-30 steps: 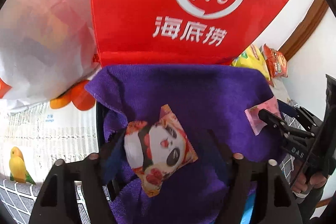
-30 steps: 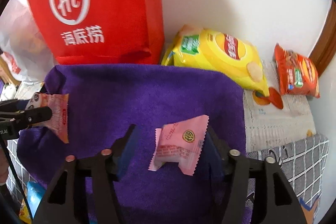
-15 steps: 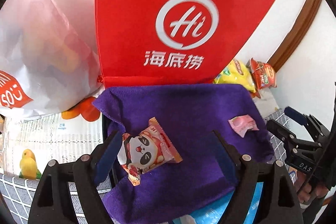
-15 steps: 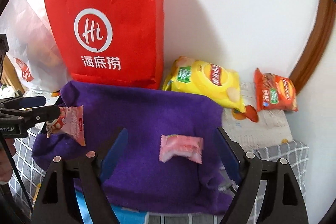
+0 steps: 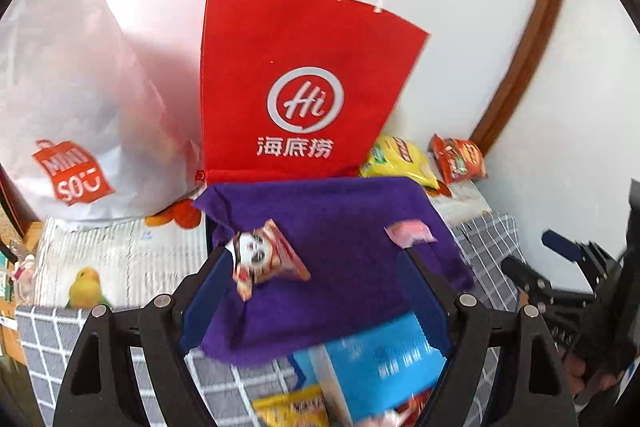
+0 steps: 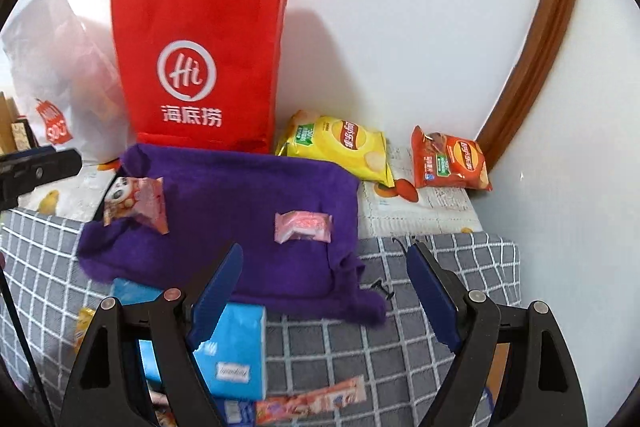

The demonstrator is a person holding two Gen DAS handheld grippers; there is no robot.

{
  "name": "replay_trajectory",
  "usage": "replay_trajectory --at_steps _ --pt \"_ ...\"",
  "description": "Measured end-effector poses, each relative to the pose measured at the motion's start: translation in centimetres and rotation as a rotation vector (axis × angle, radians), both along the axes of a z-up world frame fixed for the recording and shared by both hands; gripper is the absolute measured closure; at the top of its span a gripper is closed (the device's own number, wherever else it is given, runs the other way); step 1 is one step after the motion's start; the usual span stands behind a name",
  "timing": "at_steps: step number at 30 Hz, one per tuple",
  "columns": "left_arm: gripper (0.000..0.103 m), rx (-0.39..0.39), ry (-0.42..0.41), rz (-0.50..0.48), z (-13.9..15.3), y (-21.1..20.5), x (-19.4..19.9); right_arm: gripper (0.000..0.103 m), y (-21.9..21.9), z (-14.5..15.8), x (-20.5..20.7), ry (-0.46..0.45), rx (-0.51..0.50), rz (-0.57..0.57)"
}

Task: Organize snacks
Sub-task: 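Pull both tools back toward the remaining snack pile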

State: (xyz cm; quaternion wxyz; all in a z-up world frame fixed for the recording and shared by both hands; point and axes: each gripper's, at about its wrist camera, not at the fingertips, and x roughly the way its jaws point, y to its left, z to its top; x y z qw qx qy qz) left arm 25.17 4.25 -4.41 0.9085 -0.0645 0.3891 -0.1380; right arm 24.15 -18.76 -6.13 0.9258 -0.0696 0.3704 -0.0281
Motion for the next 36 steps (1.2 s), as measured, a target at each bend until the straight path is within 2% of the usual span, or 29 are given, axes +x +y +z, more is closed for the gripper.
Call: replay_trajectory --at_steps 5,7,11,15,19,26,32,36 --pt "0.021 0.008 -0.006 0.017 0.6 0.5 -4.0 0.019 0.0 0.4 -3.0 -0.029 0.079 0.013" --pt "0.021 0.006 0.0 0.033 0.8 1.0 -5.4 0.019 0.4 0.5 -4.5 -0.053 0.051 0.008" --pt "0.02 0.029 0.017 0.055 1.0 1.3 -7.8 0.019 1.0 0.2 -6.6 -0.032 0.025 0.052" --pt "0.02 0.027 0.044 0.063 0.7 1.5 -10.1 0.019 1.1 -0.5 -8.8 -0.007 0.105 0.102" --pt "0.02 0.043 0.043 0.074 0.4 1.5 -12.5 0.019 1.5 -1.2 -10.8 -0.011 0.104 0.098" --pt "0.02 0.014 0.048 0.117 -0.4 2.0 -15.6 0.019 0.2 -1.8 -13.3 -0.035 0.245 0.128" --pt "0.02 0.011 0.059 0.14 -1.8 2.2 -16.5 0.019 -0.4 -2.6 -14.3 -0.088 0.162 0.109" --pt "0.02 0.025 0.076 0.137 -3.4 2.1 -16.4 0.021 -1.8 -4.6 -13.5 -0.031 0.18 0.093"
